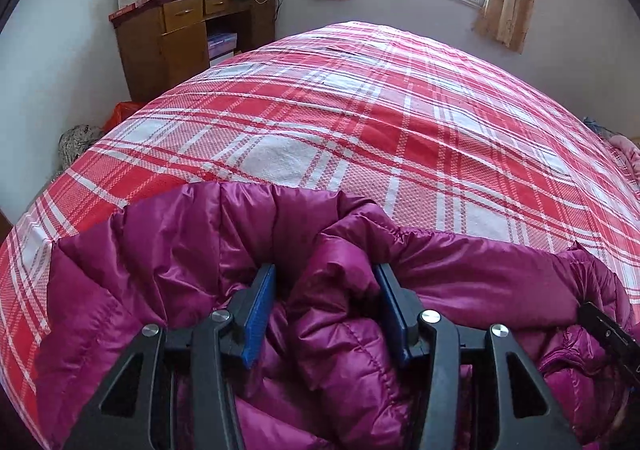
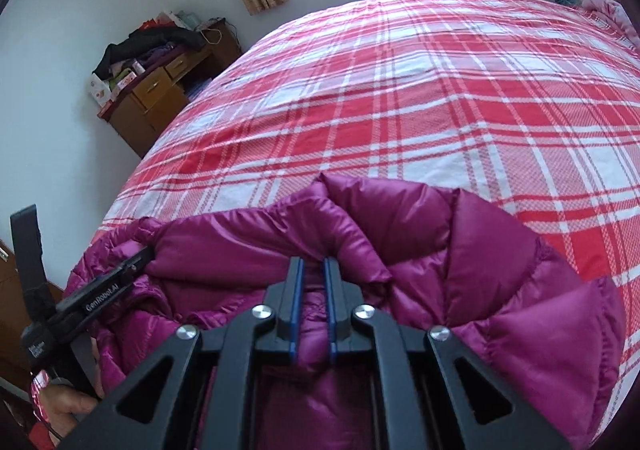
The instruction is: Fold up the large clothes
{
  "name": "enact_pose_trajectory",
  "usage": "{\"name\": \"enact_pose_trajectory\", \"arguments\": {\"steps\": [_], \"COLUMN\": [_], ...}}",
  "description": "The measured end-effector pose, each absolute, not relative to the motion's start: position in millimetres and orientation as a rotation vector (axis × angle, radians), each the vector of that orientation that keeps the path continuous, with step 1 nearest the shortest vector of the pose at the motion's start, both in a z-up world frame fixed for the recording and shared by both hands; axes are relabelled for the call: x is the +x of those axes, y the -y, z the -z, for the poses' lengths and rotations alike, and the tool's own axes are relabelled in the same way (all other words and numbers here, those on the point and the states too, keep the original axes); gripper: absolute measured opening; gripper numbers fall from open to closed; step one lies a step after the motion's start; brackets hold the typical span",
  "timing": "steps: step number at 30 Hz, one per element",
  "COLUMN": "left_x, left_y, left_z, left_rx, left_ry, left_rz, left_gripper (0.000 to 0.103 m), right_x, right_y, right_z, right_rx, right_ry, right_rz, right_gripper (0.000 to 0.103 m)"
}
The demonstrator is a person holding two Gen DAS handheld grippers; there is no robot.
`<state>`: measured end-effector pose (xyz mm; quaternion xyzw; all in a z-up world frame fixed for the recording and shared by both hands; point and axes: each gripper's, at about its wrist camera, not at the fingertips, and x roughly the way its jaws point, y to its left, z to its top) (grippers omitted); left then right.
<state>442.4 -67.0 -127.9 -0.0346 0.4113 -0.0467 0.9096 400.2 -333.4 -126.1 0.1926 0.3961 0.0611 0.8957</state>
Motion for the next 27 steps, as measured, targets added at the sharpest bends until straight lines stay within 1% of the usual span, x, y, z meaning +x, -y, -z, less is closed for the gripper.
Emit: {"name": "enact_pose_trajectory", "arguments": {"steps": [3,6,8,10,11,12,13,14,15,16,17,18,21,23,27], "left_x": [443,444,446,446,443,437,422,408,385,370,345,323,256,213,133], "left_y": [67,68,70,64,58,50,37,27,10,0,-18,-33,-81,-112,-166], "left_z": [128,129,128,124,116,107,91,78,56,42,22,6,-33,-51,-65], "left_rx": [-0.069,-0.064,-0.061,-0.089,-0.113,-0.141,-0.179,-0.192,-0.196,-0.195,-0.191,-0.183,-0.149,-0.131,-0.106], "left_ry": [-0.85,-0.85,-0.852,-0.859,-0.873,-0.872,-0.831,-0.788,-0.717,-0.684,-0.639,-0.606,-0.532,-0.515,-0.516], "left_rz": [0.099,0.1,0.111,0.147,0.183,0.22,0.267,0.285,0.3,0.312,0.337,0.351,0.404,0.436,0.465], "left_gripper": [0.052,0.053,0.057,0.058,0.058,0.058,0.057,0.058,0.058,0.058,0.058,0.058,0.058,0.061,0.066], "right_x": [406,407,408,403,394,379,362,342,321,297,274,249,169,121,36], "right_y": [336,328,326,327,331,335,339,343,347,350,354,358,372,381,394], "right_z": [131,129,127,119,112,98,85,69,52,36,23,11,-18,-29,-40], "right_rx": [0.435,0.387,0.37,0.378,0.398,0.435,0.455,0.457,0.438,0.407,0.383,0.365,0.327,0.308,0.276], "right_ry": [-0.814,-0.813,-0.816,-0.842,-0.843,-0.801,-0.752,-0.707,-0.675,-0.644,-0.611,-0.576,-0.509,-0.494,-0.489], "right_rz": [-0.119,-0.093,-0.085,-0.077,-0.076,-0.092,-0.109,-0.131,-0.139,-0.13,-0.12,-0.116,-0.114,-0.106,-0.107], "right_gripper": [0.005,0.005,0.005,0.005,0.01,0.018,0.018,0.021,0.029,0.035,0.045,0.052,0.059,0.061,0.062]}}
